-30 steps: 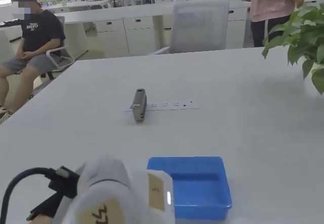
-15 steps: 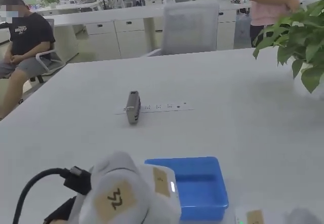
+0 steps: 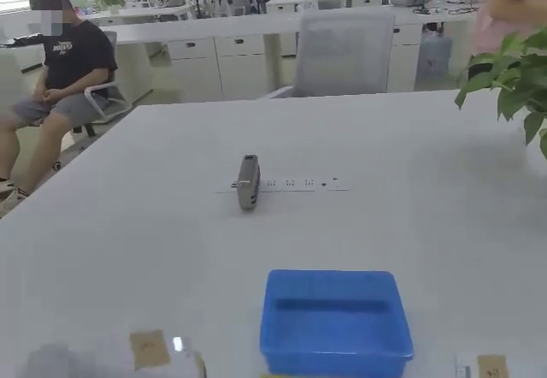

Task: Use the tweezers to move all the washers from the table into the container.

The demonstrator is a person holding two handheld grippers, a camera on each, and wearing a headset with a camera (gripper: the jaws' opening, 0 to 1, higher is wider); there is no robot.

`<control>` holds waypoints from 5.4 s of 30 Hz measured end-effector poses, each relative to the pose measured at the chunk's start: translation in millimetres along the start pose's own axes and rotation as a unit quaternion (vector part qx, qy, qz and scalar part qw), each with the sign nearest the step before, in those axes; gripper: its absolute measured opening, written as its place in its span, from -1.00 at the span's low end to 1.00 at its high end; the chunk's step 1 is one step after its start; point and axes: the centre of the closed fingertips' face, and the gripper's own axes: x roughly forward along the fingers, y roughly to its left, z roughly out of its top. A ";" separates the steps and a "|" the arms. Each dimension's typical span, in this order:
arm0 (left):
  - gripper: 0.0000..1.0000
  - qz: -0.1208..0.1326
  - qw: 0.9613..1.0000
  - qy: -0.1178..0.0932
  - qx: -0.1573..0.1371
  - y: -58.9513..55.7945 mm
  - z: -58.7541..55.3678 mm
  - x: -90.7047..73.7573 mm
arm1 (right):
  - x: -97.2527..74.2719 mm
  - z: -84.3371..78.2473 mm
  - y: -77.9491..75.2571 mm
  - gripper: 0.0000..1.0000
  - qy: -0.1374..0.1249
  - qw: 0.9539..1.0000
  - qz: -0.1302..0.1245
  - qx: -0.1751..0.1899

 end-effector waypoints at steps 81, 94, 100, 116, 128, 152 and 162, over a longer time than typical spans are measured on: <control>0.71 0.238 0.966 -0.103 0.018 81.8 -8.9 -55.3 | -30.4 69.2 -155.8 -0.94 -0.047 0.983 -0.170 0.042; 0.69 0.236 0.966 -0.103 0.014 82.0 -9.7 -55.1 | -54.8 77.2 -119.8 -0.94 -0.084 0.982 -0.157 0.055; 0.68 0.232 0.967 -0.101 0.016 80.7 -10.4 -53.7 | -63.5 71.7 -106.3 -0.94 -0.096 0.981 -0.157 0.062; 0.66 0.240 0.966 -0.097 0.013 83.9 -12.5 -55.9 | -26.6 64.1 -154.9 -0.94 -0.073 0.979 -0.172 0.079; 0.66 0.242 0.966 -0.091 0.016 84.1 -14.4 -55.7 | -27.9 61.3 -167.5 -0.94 -0.071 0.977 -0.186 0.071; 0.62 0.236 0.969 -0.072 0.019 82.9 -19.6 -52.1 | -61.6 78.7 -108.9 -0.95 -0.111 0.978 -0.165 0.067; 0.60 0.231 0.971 -0.066 0.020 81.3 -21.8 -50.1 | -67.6 42.1 -76.9 -0.95 -0.087 0.980 -0.146 0.104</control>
